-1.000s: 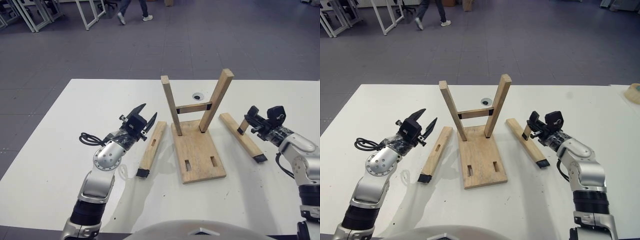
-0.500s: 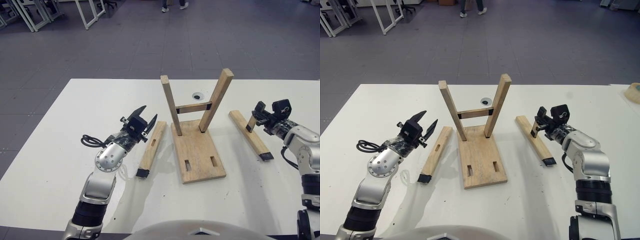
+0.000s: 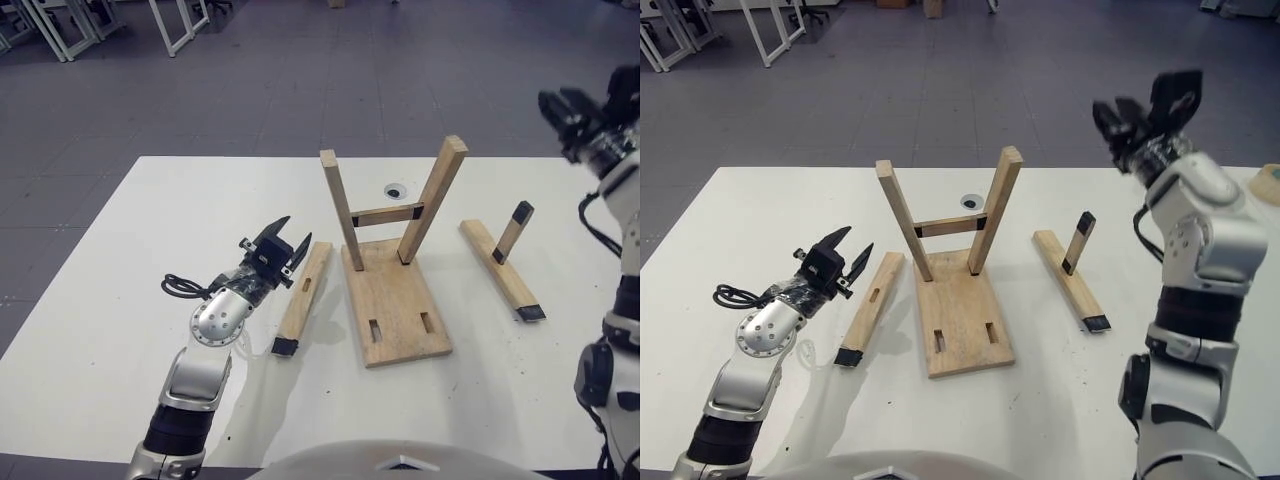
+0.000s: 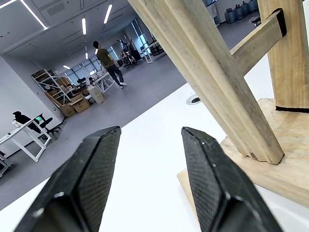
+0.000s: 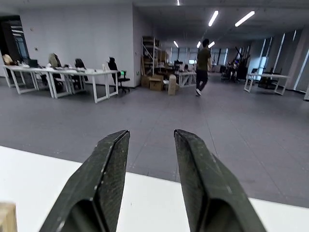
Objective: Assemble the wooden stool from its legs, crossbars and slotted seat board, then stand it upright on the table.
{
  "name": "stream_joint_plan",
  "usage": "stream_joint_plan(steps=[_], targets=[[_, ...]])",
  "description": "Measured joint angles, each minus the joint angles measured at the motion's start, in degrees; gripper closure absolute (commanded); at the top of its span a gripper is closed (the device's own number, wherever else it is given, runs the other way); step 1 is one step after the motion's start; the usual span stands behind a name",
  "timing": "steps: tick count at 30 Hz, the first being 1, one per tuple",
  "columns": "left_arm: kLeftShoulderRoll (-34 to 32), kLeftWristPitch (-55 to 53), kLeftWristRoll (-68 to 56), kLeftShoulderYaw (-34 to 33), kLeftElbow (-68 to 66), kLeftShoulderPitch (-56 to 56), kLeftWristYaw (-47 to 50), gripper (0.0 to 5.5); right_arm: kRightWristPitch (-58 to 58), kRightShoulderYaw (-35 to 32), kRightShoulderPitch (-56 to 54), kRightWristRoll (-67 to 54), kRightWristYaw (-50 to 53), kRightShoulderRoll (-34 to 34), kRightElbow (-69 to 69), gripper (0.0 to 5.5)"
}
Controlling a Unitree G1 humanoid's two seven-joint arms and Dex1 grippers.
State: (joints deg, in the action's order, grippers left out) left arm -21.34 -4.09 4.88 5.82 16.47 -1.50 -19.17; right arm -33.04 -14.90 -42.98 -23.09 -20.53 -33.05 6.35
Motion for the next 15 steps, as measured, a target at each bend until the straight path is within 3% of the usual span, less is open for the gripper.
stream_joint_plan(steps=[6, 9, 15], targets=[[0.07, 0.00, 0.04, -0.02, -0.38, 0.16, -0.01, 3.18, 8.23, 3.09, 0.03, 4.57, -1.96, 3.62, 14.86, 3.80], [0.14, -0.01, 0.08, 0.00, -0.44, 0.15, 0.00, 3.18, 11.01, 4.98, 5.32, 7.03, -3.40, 4.85, 21.64, 3.80], [0.50, -0.02, 0.09, 0.03, -0.56, 0.18, -0.01, 3.18, 14.13, 3.92, 5.30, 7.09, -4.09, 4.84, 25.25, 3.80]])
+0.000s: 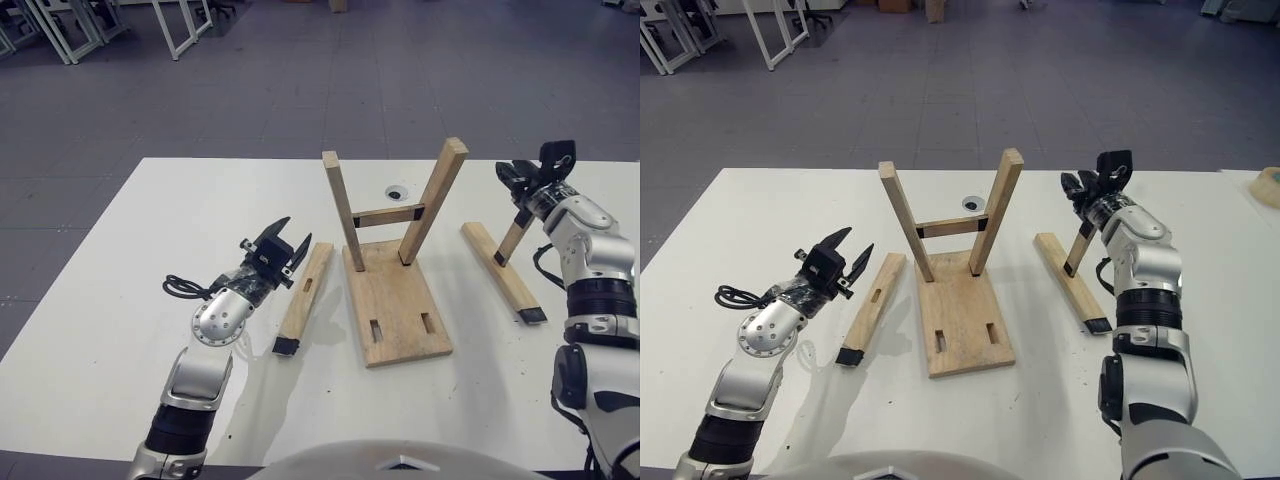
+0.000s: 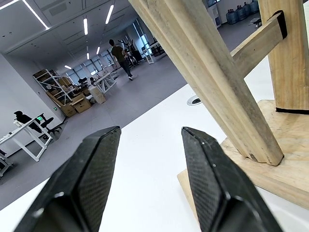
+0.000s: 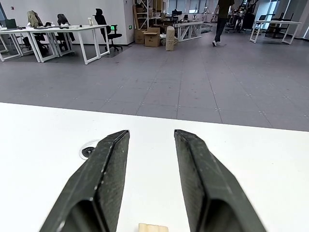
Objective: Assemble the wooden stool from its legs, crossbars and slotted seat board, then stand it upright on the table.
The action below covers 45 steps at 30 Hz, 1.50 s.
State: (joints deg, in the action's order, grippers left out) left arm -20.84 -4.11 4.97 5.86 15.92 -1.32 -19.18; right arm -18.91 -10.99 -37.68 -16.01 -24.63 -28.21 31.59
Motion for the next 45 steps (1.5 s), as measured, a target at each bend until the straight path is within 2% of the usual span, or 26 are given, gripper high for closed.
stream_joint_plan(steps=[4, 13, 17, 22, 27, 32, 45], targets=[[0.11, -0.01, 0.08, 0.02, 0.02, -0.10, 0.01, 3.18, -3.22, -1.31, 0.47, -2.30, -0.85, 0.78, -4.20, 3.80], [0.23, -0.04, 0.18, -0.25, 0.13, -0.55, 0.37, 3.18, -10.76, -8.16, -0.21, -11.64, 2.85, 1.38, -28.09, 3.80], [0.25, -0.02, 0.19, -0.80, 0.39, -1.50, 0.42, 3.18, -13.84, -10.29, 9.88, -13.83, 2.43, 0.08, -38.93, 3.11], [0.09, 0.14, 0.34, -1.15, 0.32, -2.68, 0.41, 3.18, -10.70, -9.99, 24.26, -12.51, 0.15, 0.41, -45.68, 2.28], [0.03, 0.25, 0.33, -1.22, 0.05, -2.76, 0.35, 3.18, -7.55, -9.85, 35.29, -11.05, -0.94, 1.45, -45.70, 2.28], [0.05, 0.26, 0.29, -1.35, 0.02, -3.78, 0.35, 3.18, -3.38, -9.37, 42.73, -8.25, -4.21, 1.34, -38.08, 2.28], [0.16, 0.26, 0.28, -1.43, -0.63, -3.77, 0.35, 3.18, 0.31, -5.39, 44.26, -1.07, -6.42, 0.31, -25.10, 2.28]])
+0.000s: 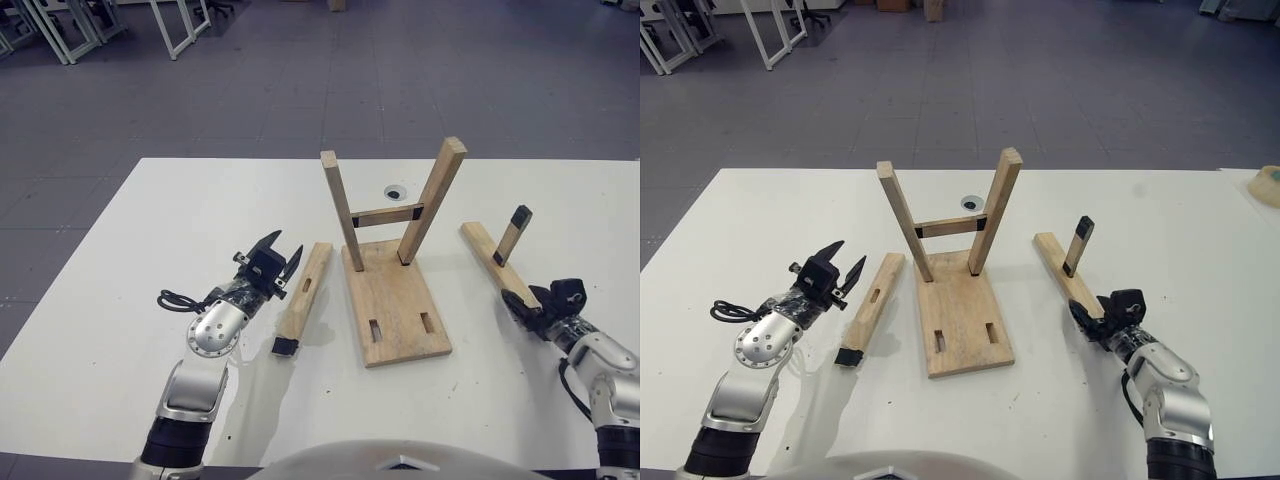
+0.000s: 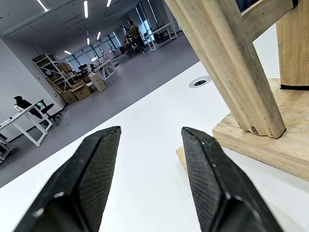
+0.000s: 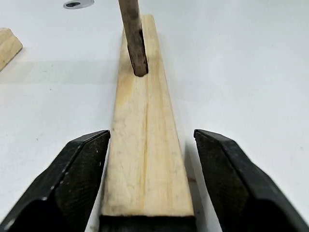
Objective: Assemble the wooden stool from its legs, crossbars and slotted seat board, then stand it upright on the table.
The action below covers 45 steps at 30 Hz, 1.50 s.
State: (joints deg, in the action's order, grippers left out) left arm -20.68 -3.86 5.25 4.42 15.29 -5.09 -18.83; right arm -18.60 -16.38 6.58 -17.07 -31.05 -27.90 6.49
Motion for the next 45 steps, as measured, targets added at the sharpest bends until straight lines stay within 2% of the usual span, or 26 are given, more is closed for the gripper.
stream_joint_plan(steps=[8, 12, 17, 20, 23, 28, 32, 34, 38, 45], targets=[[0.11, 0.00, -0.02, -0.04, -0.67, 0.40, 0.02, 3.18, 3.93, 0.32, -1.32, 2.46, 4.33, 1.06, -1.25, 3.51], [0.10, 0.02, -0.14, -0.13, -1.16, 0.52, 0.02, 3.18, 4.60, -0.09, -4.57, 1.08, 6.23, 2.58, -4.12, 3.51], [0.09, 0.37, -0.62, -1.02, -1.55, 2.15, 0.07, 3.18, 0.41, -3.12, -17.87, -3.95, 10.72, 2.54, -11.80, 3.51], [1.29, -0.03, -4.60, -3.82, -1.49, 4.86, 0.18, 3.18, -3.29, -4.54, -23.35, -8.37, 12.23, 2.38, -15.17, 3.51], [5.22, -7.08, -18.74, -10.59, 1.80, 11.08, 0.72, 3.18, -7.34, -6.03, -29.44, -14.75, 13.50, 2.35, -19.13, 3.51], [6.70, -23.19, -50.11, -21.11, 4.54, 21.76, 4.79, 2.35, -14.50, -6.58, -34.97, -25.28, 14.50, 2.35, -22.15, 3.51], [6.06, -32.51, -78.26, -22.96, 7.60, 26.28, 10.64, 1.67, -22.60, -7.16, -36.36, -37.18, 14.70, 2.36, -22.36, 3.51], [4.16, -35.92, -90.16, -22.55, 10.16, 29.27, 14.44, 1.64, -27.07, -5.78, -38.89, -44.33, 14.67, 2.56, -23.72, 3.51], [1.97, -38.51, -99.90, -19.58, 11.40, 30.48, 18.12, 1.64, -32.31, -2.91, -41.79, -58.16, 15.83, 4.85, -25.30, 3.51], [0.92, -38.57, -108.18, -15.29, 11.77, 27.63, 21.15, 1.64, -35.55, 2.08, -41.51, -71.94, 17.30, 5.98, -25.56, 3.51]])
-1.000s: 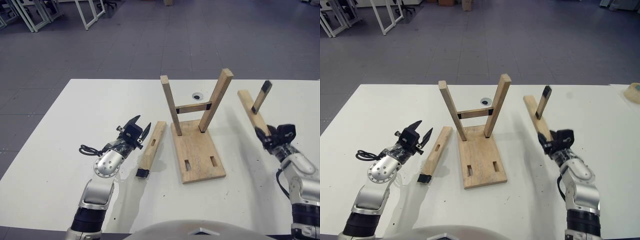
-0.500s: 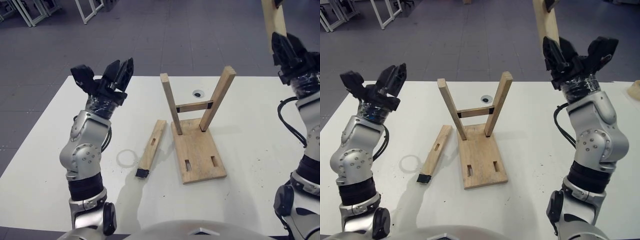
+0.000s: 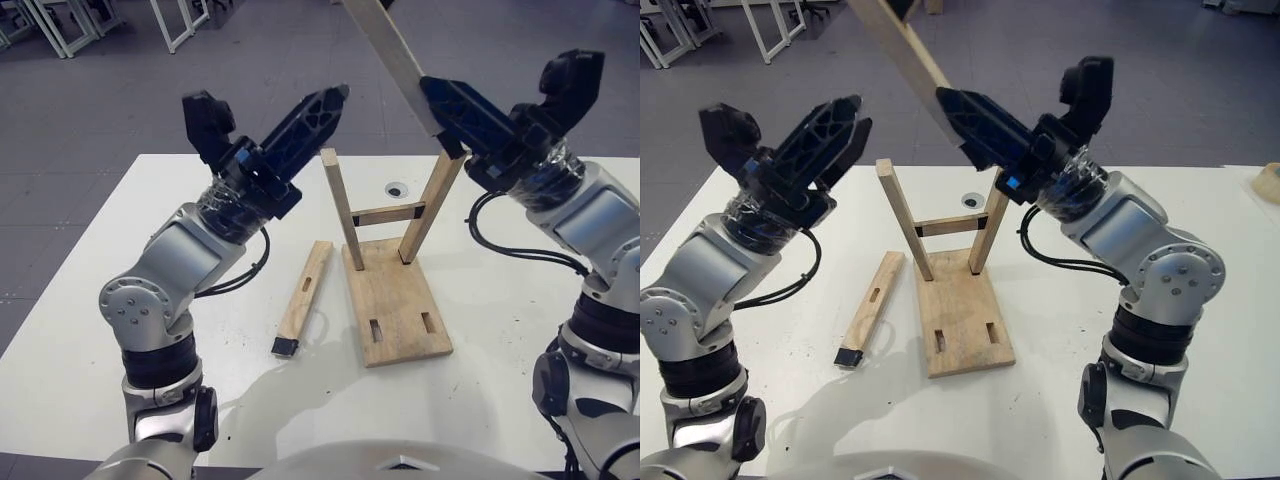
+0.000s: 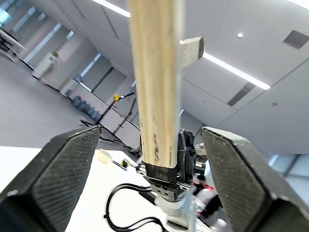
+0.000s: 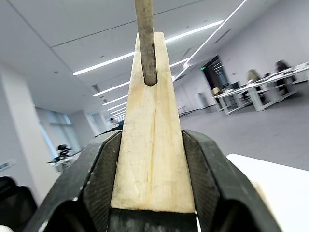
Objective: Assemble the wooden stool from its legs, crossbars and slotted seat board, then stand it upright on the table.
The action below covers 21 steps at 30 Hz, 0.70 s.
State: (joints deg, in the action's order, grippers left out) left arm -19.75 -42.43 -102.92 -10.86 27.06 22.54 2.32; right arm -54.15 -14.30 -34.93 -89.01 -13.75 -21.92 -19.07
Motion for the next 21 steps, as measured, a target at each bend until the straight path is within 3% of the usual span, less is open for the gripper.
stream_joint_plan(steps=[9, 18, 21], targets=[[-0.28, 2.88, -6.81, 2.14, 0.28, 0.52, 0.18, 1.64, -2.34, 5.03, 2.52, -10.29, -0.39, -1.17, 1.82, 3.51], [-1.98, 3.31, -8.28, 2.85, 0.30, 0.27, -2.17, 3.19, -2.54, 7.17, 5.30, -14.01, -1.54, -2.95, 1.10, 3.51], [-3.82, 2.43, -8.18, 2.90, 0.29, -0.09, -3.30, 3.26, -2.52, 7.65, 5.83, -14.66, -1.59, -3.47, 0.91, 3.51]])
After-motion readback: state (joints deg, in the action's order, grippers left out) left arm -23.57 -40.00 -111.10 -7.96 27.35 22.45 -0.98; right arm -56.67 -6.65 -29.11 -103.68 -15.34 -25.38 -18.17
